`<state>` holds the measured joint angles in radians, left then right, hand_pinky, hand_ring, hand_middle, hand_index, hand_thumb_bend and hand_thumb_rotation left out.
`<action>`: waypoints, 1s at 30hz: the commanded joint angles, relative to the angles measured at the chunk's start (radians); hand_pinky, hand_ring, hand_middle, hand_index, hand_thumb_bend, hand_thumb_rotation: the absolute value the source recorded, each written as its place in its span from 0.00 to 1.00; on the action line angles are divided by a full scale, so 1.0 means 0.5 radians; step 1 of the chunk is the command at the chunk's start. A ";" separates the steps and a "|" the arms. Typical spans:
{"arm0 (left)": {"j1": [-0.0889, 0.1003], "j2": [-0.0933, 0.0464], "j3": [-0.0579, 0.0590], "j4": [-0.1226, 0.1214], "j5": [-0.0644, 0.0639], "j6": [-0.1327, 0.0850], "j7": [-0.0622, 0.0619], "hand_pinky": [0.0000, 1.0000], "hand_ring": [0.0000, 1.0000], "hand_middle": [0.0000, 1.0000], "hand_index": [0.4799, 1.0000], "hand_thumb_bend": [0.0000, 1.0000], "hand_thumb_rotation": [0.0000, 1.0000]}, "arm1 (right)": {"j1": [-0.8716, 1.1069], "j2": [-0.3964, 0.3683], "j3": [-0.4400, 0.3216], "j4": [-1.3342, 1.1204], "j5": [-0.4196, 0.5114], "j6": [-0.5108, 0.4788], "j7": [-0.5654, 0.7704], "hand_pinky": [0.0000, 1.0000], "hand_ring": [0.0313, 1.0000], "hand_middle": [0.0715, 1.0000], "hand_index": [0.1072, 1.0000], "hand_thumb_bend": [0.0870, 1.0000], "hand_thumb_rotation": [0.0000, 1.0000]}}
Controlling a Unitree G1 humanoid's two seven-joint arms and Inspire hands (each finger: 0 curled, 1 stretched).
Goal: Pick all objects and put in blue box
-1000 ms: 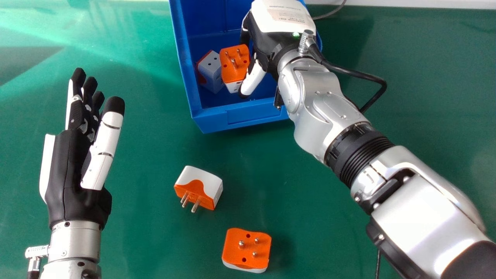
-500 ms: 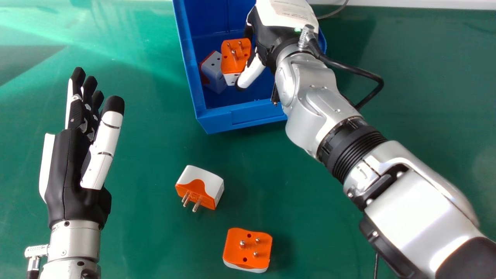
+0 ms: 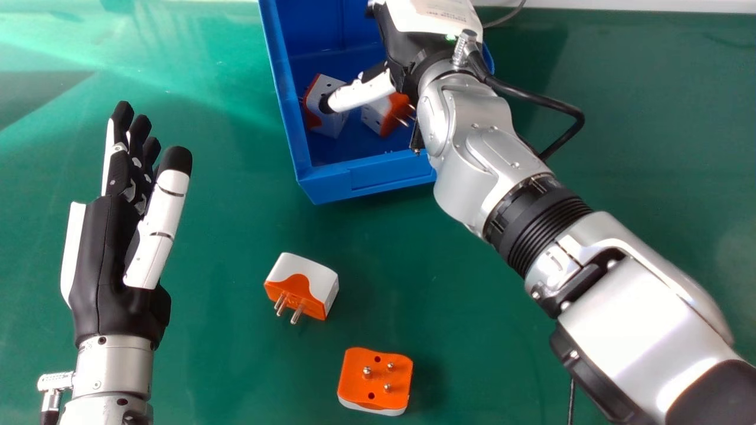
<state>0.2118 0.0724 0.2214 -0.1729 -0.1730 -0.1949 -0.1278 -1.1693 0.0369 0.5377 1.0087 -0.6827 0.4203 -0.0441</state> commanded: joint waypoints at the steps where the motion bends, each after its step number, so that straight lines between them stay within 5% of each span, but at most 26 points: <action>1: -0.014 0.015 0.011 -0.019 -0.008 -0.053 -0.003 1.00 1.00 1.00 1.00 0.57 0.66 | -0.052 -0.019 0.040 -0.053 -0.057 -0.020 -0.016 0.63 0.89 0.99 0.95 0.69 0.62; 9: -0.030 0.006 0.009 -0.020 -0.010 -0.035 0.013 1.00 1.00 1.00 1.00 0.59 0.65 | -0.046 -0.052 0.111 -0.110 -0.087 -0.033 -0.018 0.62 0.89 0.99 0.94 0.70 0.65; 24: -0.071 0.007 0.017 0.009 -0.041 -0.027 0.000 1.00 1.00 1.00 1.00 0.55 0.65 | 0.294 -0.389 0.245 -1.157 -0.424 0.082 0.312 0.91 0.99 1.00 0.98 0.72 0.63; 30: -0.089 0.018 0.025 0.025 -0.041 -0.016 0.007 1.00 1.00 1.00 1.00 0.57 0.64 | 0.538 -0.525 0.227 -1.633 -0.569 0.126 0.458 0.94 1.00 1.00 0.99 0.71 0.62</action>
<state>0.1778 0.0703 0.2253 -0.1549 -0.1897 -0.1933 -0.1267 -0.9130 -0.2073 0.6618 0.2596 -0.9278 0.4729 0.1668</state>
